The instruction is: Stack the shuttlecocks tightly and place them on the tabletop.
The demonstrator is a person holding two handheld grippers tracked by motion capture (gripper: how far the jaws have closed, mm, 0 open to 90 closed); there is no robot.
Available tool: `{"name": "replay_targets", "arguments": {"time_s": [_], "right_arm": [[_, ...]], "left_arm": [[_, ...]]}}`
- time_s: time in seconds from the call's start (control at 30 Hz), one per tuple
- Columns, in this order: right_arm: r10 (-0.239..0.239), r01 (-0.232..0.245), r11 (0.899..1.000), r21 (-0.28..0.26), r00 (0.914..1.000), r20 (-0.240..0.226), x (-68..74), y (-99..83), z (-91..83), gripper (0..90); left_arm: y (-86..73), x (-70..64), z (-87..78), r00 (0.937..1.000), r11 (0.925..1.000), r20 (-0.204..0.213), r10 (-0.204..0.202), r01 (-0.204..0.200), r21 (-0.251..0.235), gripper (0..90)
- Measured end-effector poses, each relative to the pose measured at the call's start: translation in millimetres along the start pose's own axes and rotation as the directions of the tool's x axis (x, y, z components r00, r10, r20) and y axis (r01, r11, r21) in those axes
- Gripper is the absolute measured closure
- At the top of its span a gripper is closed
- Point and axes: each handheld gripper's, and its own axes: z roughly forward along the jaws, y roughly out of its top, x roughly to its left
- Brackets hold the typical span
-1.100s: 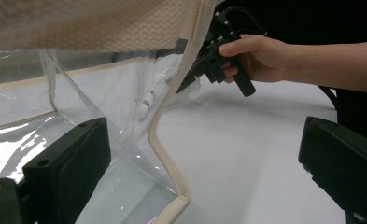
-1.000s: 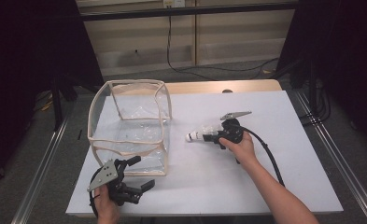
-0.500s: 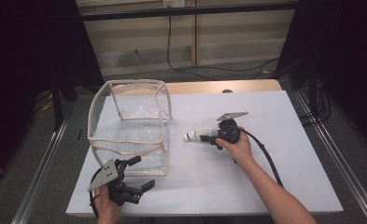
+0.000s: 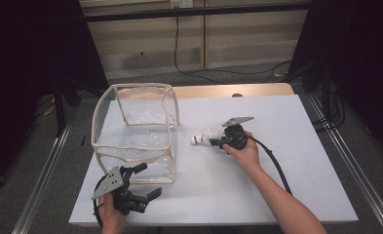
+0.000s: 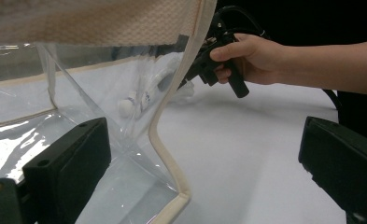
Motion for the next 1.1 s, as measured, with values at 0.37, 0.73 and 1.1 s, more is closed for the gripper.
{"name": "replay_targets", "arguments": {"time_s": [0.37, 0.73, 1.1], "right_arm": [[0.026, -0.026, 1.0, 0.008, 0.9989, -0.038, -3.5, 4.2, -13.8, 88.5], [0.037, -0.038, 0.999, -0.015, 0.998, -0.051, -3.9, 11.9, -32.4, 88.5], [-0.003, 0.002, 1.0, -0.015, 0.999, -0.046, 6.2, 29.1, -54.6, 88.5]], "left_arm": [[0.5, -0.2, -0.6, 1.0, 1.0, -0.001, -0.002, 0.002, -0.005, 2.5], [1.4, -0.2, -2.1, 1.0, 0.9999, -0.004, 0.004, -0.004, -0.015, 2.5], [1.5, -0.1, -3.0, 1.0, 0.9998, -0.005, 0.003, -0.003, -0.02, 2.5]]}}
